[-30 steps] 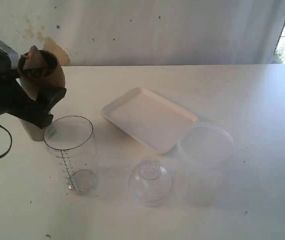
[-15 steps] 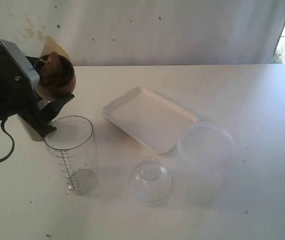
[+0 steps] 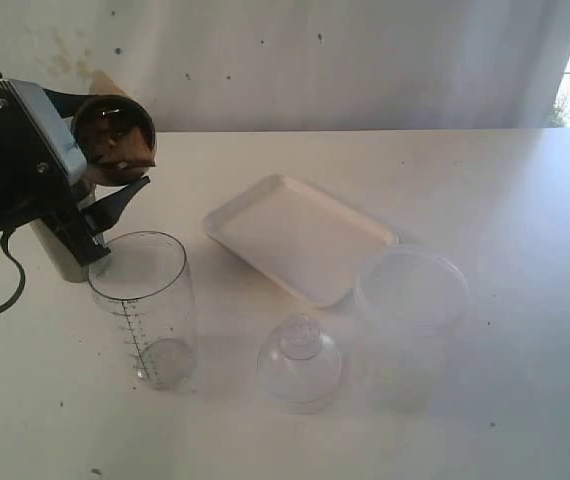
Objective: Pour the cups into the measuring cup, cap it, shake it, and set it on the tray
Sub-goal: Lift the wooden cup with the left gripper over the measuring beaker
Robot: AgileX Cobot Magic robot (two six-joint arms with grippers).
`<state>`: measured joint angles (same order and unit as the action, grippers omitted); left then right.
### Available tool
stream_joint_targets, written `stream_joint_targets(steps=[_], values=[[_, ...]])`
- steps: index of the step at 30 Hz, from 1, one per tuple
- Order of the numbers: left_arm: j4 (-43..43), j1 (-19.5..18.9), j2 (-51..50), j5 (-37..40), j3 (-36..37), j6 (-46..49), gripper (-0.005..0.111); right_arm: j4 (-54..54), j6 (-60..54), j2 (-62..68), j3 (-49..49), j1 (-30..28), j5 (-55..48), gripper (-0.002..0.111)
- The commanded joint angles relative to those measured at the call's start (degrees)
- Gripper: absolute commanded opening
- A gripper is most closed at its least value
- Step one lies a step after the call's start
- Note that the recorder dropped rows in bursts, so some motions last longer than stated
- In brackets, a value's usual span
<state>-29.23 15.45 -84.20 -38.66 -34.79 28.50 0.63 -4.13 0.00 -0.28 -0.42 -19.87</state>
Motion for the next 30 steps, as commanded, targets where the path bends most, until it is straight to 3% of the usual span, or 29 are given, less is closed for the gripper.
stream_joint_targets(steps=[1,18,25,30], values=[[0.7,0.0,0.2,-1.8,-0.6,0.0,0.000,-0.2,-0.1,0.0,0.3,-0.2,0.2,0.000],[2.8,-0.5,0.3,-3.1,-0.6,-0.3,0.000,-0.2,-0.1,0.0,0.3,-0.2,0.2,0.000],[2.8,-0.5,0.3,1.9,-0.6,6.4,0.000,-0.2,-0.1,0.0,0.3,-0.2,0.2,0.000],[2.8,-0.5,0.4,2.4,-0.6,4.8,0.000,-0.2,-0.1,0.0,0.3,-0.2,0.2,0.000]])
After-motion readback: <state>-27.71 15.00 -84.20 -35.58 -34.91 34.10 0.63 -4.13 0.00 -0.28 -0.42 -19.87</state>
